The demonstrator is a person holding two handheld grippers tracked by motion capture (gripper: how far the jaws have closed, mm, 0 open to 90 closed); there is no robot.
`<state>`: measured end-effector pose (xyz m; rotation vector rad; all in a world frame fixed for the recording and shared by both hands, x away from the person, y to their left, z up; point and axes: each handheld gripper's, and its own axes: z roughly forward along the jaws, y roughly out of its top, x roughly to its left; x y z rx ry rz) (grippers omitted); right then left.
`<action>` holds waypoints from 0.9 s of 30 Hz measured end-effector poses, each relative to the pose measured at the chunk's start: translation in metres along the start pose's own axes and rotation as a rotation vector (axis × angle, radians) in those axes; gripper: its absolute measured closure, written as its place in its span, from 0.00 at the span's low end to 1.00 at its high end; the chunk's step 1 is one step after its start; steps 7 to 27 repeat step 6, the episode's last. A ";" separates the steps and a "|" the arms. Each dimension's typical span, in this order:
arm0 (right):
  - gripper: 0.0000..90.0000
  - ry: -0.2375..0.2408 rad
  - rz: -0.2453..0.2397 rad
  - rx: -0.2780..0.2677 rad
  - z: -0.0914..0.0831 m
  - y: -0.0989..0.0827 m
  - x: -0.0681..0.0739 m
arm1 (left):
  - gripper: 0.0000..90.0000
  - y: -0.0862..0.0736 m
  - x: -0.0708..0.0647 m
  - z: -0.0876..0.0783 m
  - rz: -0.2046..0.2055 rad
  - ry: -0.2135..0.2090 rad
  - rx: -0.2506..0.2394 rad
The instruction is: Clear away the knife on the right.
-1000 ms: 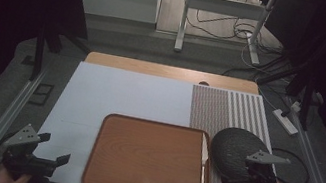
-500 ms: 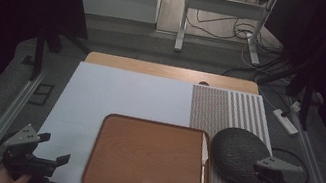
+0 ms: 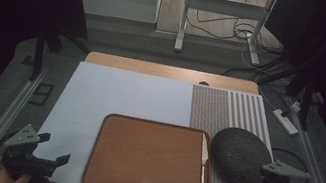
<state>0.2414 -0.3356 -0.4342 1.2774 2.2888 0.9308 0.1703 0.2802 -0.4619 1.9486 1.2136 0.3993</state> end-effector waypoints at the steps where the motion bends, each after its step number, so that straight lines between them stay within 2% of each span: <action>1: 0.00 -0.003 0.000 0.000 0.000 0.000 0.000 | 0.01 0.000 0.000 0.000 0.000 0.000 0.000; 27: 0.00 -0.009 -0.011 0.006 0.000 -0.001 0.001 | 0.01 0.001 0.000 0.000 0.001 -0.001 -0.001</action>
